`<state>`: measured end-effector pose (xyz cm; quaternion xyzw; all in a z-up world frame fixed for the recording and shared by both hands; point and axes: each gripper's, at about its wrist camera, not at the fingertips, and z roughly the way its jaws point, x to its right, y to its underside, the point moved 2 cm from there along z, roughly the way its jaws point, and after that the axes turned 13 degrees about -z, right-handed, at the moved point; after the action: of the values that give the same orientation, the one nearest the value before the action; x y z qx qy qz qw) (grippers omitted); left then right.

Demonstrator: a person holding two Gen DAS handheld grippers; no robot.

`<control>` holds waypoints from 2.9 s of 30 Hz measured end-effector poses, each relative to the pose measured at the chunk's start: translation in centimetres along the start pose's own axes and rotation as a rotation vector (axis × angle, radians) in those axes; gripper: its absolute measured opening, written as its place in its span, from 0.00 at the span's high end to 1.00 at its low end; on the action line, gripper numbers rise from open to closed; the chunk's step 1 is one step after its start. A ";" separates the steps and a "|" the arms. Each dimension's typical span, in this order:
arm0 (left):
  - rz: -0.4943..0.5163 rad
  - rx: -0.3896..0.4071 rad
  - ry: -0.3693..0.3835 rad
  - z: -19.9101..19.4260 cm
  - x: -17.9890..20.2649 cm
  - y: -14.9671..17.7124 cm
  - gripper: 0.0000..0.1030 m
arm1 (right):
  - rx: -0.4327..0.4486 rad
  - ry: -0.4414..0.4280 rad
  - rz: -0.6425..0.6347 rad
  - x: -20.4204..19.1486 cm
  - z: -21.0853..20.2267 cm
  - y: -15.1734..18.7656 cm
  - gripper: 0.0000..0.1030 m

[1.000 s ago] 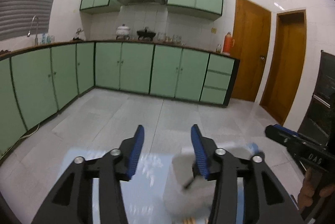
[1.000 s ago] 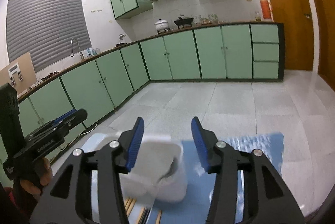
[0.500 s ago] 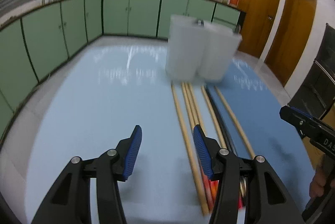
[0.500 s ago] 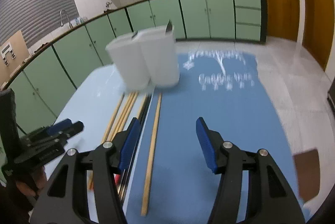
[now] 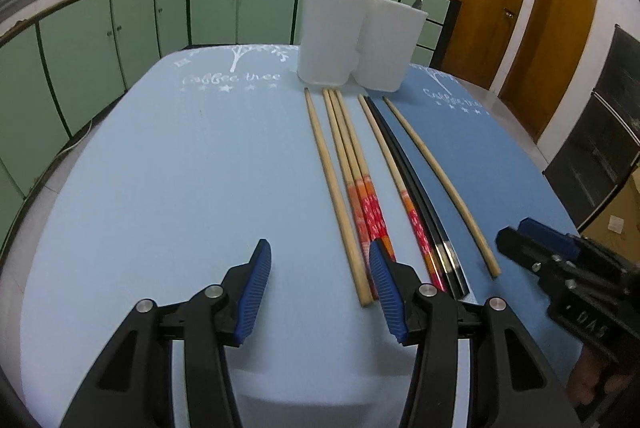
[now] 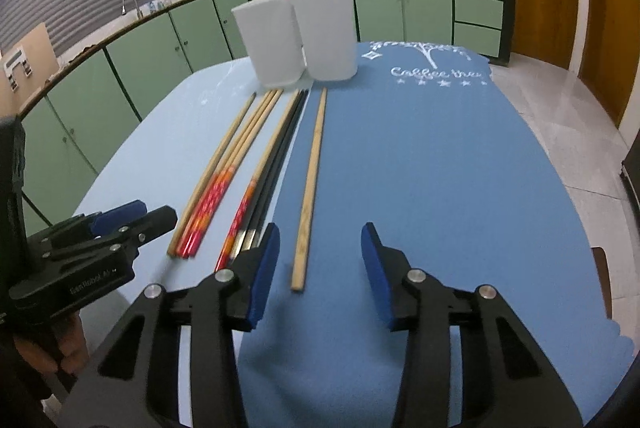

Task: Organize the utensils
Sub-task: 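Move both grippers back down over the row of chopsticks, then grasp a plain wooden chopstick with the left gripper while the right grasps another, then lift both wooden chopsticks and carry them over the holder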

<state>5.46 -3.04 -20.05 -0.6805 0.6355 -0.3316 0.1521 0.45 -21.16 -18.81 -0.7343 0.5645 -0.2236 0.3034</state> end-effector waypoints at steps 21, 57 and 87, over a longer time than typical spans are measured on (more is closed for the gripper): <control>-0.034 0.021 -0.037 0.0 -0.7 1.0 0.54 | -0.009 0.026 -0.054 -0.9 0.8 1.0 0.76; 0.011 0.125 -0.060 -4.0 1.3 -1.2 0.94 | 0.088 0.064 -0.073 -0.1 -2.6 -2.0 0.94; 0.049 0.362 0.109 -12.9 4.8 -14.5 0.94 | 0.286 -0.045 -0.056 5.4 -11.2 -18.7 0.94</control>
<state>8.06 -2.81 -0.25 -0.6075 0.5889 -0.4731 0.2456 7.29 -25.17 2.17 -0.7038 0.4992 -0.2935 0.4114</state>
